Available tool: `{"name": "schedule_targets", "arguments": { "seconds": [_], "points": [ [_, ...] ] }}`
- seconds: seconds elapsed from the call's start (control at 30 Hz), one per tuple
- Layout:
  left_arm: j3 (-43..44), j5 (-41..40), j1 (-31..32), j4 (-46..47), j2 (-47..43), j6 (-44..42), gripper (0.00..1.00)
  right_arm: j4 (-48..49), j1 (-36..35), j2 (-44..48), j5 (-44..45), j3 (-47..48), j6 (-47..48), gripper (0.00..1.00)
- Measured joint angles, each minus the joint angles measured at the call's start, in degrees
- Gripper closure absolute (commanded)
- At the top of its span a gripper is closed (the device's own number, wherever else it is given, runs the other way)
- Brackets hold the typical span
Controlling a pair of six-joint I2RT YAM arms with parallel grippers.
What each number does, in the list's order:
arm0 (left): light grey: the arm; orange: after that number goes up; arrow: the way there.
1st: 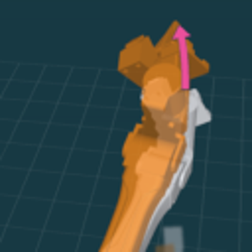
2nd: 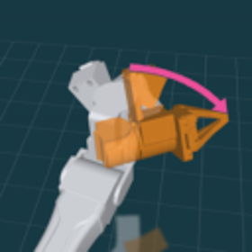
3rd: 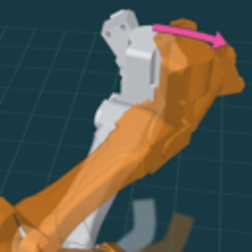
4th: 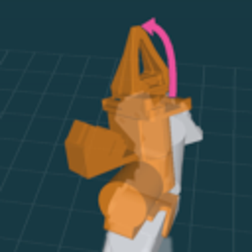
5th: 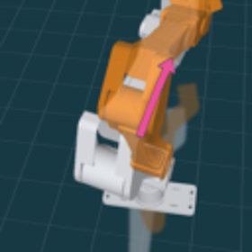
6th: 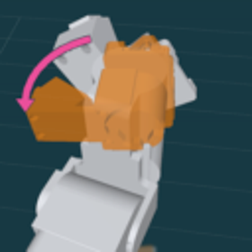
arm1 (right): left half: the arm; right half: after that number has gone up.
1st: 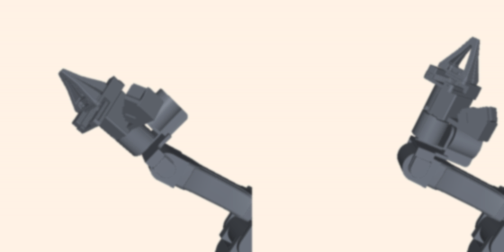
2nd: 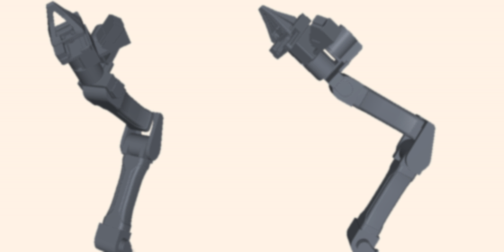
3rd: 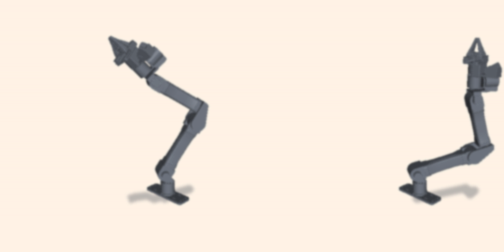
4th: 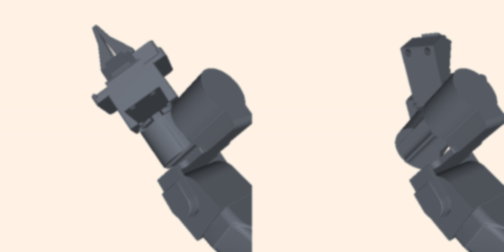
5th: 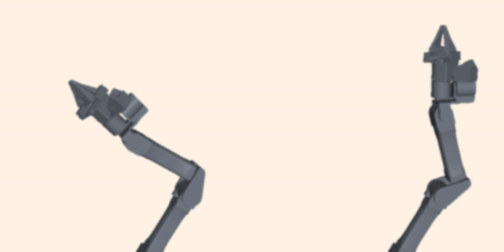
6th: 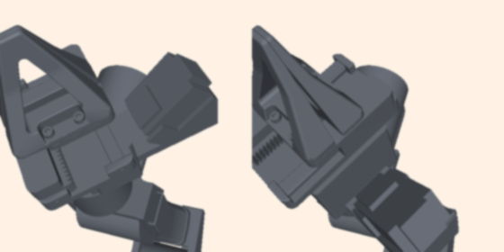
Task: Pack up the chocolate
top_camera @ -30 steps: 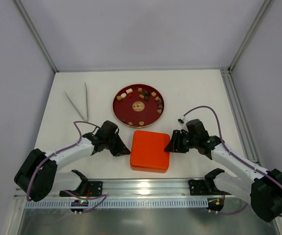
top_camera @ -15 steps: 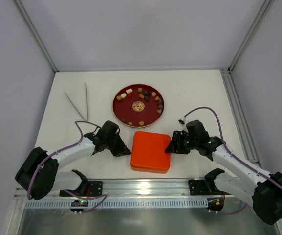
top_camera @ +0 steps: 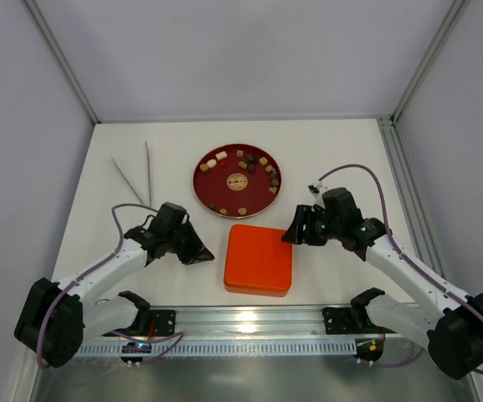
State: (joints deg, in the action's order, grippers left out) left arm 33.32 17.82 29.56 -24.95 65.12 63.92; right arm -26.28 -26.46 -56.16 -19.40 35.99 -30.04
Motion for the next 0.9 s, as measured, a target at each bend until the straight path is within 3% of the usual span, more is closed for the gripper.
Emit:
{"name": "schedule_targets", "arguments": {
  "seconds": [0.23,0.5,0.73,0.9],
  "points": [
    [-6.75,0.44,1.92,-6.03,-11.56,0.44,1.00,0.76,0.37,-10.36,1.84,9.16,3.08,0.42],
    [-10.99,-2.73,17.35,-7.80,-17.18,10.34,1.00,1.46,0.39,-26.16,3.17,21.77,9.07,0.42],
    [-11.43,-9.53,33.14,-1.60,-11.80,21.75,1.00,1.73,0.39,-33.31,3.19,25.59,12.48,0.43],
    [-11.26,-13.99,35.80,5.70,-5.40,26.51,1.00,0.90,0.37,-36.72,3.23,26.14,14.10,0.42]
  ]
}}
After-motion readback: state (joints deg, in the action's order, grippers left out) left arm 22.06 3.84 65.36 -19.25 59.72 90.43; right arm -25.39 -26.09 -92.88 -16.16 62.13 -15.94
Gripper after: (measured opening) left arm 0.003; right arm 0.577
